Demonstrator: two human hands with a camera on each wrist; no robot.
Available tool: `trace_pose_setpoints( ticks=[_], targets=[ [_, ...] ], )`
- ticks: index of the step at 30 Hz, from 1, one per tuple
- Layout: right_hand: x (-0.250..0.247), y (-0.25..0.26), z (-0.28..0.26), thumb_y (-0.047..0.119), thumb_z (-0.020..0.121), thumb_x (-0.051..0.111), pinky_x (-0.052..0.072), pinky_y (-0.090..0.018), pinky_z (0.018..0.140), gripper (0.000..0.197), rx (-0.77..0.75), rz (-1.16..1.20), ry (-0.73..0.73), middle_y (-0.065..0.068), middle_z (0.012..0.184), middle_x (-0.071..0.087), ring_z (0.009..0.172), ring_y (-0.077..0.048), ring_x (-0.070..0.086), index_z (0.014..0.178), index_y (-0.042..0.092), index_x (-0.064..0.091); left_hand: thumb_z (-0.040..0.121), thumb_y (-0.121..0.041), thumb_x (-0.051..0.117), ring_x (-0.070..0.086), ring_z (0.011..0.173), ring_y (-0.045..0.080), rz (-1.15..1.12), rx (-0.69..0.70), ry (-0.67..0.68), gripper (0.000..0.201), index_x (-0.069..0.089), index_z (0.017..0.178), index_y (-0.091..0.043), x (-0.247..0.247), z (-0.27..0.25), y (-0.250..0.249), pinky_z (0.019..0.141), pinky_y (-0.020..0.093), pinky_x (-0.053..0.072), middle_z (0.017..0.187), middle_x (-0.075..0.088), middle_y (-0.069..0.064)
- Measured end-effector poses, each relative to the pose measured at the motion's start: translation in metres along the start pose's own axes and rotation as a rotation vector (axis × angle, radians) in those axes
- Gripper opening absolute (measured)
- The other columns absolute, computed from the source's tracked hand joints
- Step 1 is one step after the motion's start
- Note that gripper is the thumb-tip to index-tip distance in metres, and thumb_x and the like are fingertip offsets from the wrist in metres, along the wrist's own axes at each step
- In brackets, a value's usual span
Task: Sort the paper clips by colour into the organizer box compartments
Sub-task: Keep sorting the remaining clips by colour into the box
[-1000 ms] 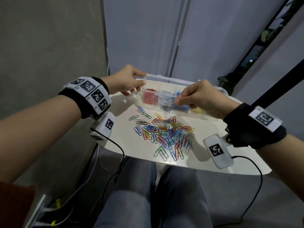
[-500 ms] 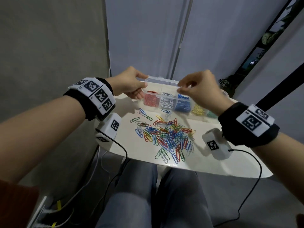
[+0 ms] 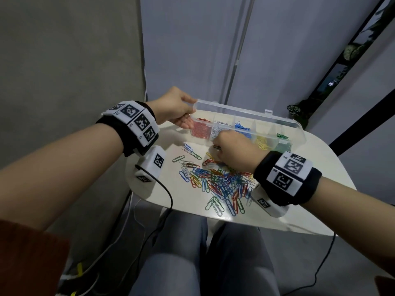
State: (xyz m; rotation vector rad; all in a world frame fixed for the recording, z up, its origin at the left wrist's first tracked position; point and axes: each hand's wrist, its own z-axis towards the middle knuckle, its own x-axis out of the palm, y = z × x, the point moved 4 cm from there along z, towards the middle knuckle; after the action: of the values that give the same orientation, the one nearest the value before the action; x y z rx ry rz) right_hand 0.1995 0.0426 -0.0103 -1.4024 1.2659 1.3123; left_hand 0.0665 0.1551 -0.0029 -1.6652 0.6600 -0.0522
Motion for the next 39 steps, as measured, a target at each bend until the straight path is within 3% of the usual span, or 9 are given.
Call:
trace_pose_setpoints(
  ticks=[4, 13, 15, 17, 23, 25, 29, 33, 39],
  targets=[
    [0.002, 0.013, 0.001, 0.009, 0.095, 0.051, 0.037, -0.033, 0.065, 0.037, -0.056, -0.117, -0.054, -0.007, 0.079, 0.045, 0.074, -0.026, 0.046, 0.064, 0.014, 0.031, 0.098, -0.004, 0.052, 0.065, 0.045, 0.017, 0.0, 0.005, 0.014, 0.05, 0.037, 0.145, -0.007, 0.0, 0.0, 0.0, 0.051, 0.029, 0.058, 0.056, 0.066, 0.014],
    [0.0, 0.013, 0.003, 0.015, 0.095, 0.054, 0.041, -0.032, 0.066, 0.033, -0.049, -0.126, -0.038, -0.003, 0.072, 0.046, 0.074, -0.025, 0.049, 0.066, 0.012, 0.038, 0.099, -0.007, 0.052, 0.066, 0.047, 0.018, 0.029, 0.016, 0.041, 0.052, 0.033, 0.148, -0.008, 0.0, 0.0, 0.001, 0.051, 0.029, 0.058, 0.056, 0.067, 0.013],
    [-0.004, 0.014, 0.009, 0.011, 0.09, 0.056, 0.044, -0.03, 0.069, 0.013, -0.043, 0.012, -0.038, -0.004, 0.079, 0.058, 0.079, -0.023, 0.056, 0.077, 0.012, 0.059, 0.099, -0.009, 0.053, 0.067, 0.049, 0.02, 0.044, 0.016, 0.043, 0.052, 0.035, 0.148, -0.009, -0.002, 0.001, 0.002, 0.053, 0.031, 0.058, 0.06, 0.068, 0.014],
    [-0.01, 0.022, 0.016, 0.003, 0.087, 0.054, 0.044, -0.027, 0.073, 0.023, -0.086, 0.138, -0.061, -0.005, 0.096, 0.067, 0.082, -0.017, 0.055, 0.1, 0.014, 0.071, 0.098, -0.01, 0.054, 0.067, 0.05, 0.02, 0.054, 0.016, 0.05, 0.051, 0.037, 0.146, -0.01, -0.004, 0.001, 0.002, 0.051, 0.03, 0.059, 0.065, 0.068, 0.015],
    [-0.004, 0.049, 0.038, -0.002, 0.087, 0.055, 0.037, -0.021, 0.079, 0.045, -0.234, 0.123, 0.034, -0.009, 0.125, 0.061, 0.109, -0.024, 0.059, 0.126, 0.018, 0.064, 0.097, -0.008, 0.055, 0.059, 0.042, 0.013, 0.113, 0.02, 0.039, 0.052, 0.038, 0.146, -0.01, -0.005, -0.001, -0.002, 0.043, 0.025, 0.053, 0.067, 0.062, 0.014],
    [-0.001, 0.05, 0.041, 0.001, 0.088, 0.057, 0.041, -0.025, 0.079, 0.037, -0.239, 0.073, 0.054, -0.012, 0.126, 0.059, 0.109, -0.027, 0.058, 0.122, 0.014, 0.066, 0.097, -0.008, 0.055, 0.059, 0.042, 0.014, 0.119, 0.021, 0.041, 0.052, 0.037, 0.147, -0.01, -0.004, -0.001, -0.002, 0.042, 0.025, 0.053, 0.069, 0.062, 0.015],
    [-0.003, 0.047, 0.041, 0.002, 0.086, 0.059, 0.038, -0.025, 0.069, 0.017, -0.21, 0.032, 0.028, -0.014, 0.097, 0.063, 0.089, -0.028, 0.059, 0.099, 0.003, 0.07, 0.098, -0.008, 0.054, 0.061, 0.042, 0.015, 0.111, 0.026, 0.055, 0.052, 0.037, 0.146, -0.009, -0.005, 0.0, -0.001, 0.047, 0.028, 0.056, 0.068, 0.062, 0.016],
    [-0.001, 0.033, 0.04, 0.002, 0.081, 0.065, 0.034, -0.022, 0.059, 0.01, -0.153, 0.061, 0.021, -0.009, 0.079, 0.058, 0.074, -0.024, 0.051, 0.072, 0.007, 0.062, 0.098, -0.01, 0.055, 0.064, 0.048, 0.02, 0.084, 0.025, 0.068, 0.049, 0.039, 0.145, -0.008, -0.004, 0.001, 0.001, 0.055, 0.035, 0.058, 0.07, 0.063, 0.019],
    [-0.006, 0.012, 0.025, 0.003, 0.078, 0.074, 0.047, -0.018, 0.052, 0.01, -0.046, 0.276, 0.082, -0.005, 0.062, 0.065, 0.044, -0.003, 0.054, 0.07, 0.006, 0.071, 0.098, -0.011, 0.056, 0.065, 0.048, 0.02, 0.092, 0.029, 0.064, 0.052, 0.037, 0.146, -0.01, -0.005, 0.001, 0.002, 0.052, 0.033, 0.059, 0.07, 0.064, 0.018]
  ],
)
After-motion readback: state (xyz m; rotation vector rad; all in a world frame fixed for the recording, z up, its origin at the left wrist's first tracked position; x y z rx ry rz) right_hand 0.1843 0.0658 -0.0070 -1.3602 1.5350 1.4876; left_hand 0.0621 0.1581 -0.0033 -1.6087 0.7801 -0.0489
